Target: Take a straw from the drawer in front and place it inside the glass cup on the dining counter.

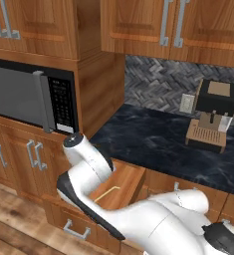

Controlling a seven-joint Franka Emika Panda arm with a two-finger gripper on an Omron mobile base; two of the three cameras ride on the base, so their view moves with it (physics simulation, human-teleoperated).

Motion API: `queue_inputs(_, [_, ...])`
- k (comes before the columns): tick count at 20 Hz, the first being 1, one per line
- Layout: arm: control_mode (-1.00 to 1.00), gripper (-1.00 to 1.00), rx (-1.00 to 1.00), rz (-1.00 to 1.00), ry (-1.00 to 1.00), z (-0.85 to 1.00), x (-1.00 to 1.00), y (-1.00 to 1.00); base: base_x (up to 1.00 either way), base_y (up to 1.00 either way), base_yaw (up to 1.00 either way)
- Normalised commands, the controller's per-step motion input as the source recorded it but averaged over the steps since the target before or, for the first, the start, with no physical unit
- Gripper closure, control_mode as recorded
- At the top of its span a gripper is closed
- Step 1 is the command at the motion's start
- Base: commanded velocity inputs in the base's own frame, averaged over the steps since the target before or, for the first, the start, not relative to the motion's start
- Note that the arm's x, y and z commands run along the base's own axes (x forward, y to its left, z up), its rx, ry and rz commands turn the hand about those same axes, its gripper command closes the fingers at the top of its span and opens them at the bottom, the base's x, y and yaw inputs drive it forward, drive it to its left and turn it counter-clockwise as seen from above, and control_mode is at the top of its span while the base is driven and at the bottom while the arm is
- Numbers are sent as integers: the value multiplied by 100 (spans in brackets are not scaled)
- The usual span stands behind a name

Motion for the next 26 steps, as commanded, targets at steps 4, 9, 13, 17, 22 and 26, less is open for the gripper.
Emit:
queue_inputs(4, [-100,-100,3,-4,3,-1,100,0,0,0,0])
queue_inputs(9, [-100,-100,0,-1,8,-9,95,0,0,0,0])
queue_inputs(13, [-100,-100,0,-8,7,-24,86,0,0,0,0])
queue_inputs(17, [-100,-100,0,-12,5,-41,59,0,0,0,0])
queue_inputs(22, [-100,-100,0,-19,4,-43,37,0,0,0,0])
queue_inputs(26, [-100,-100,3,-25,5,-43,21,0,0,0,0])
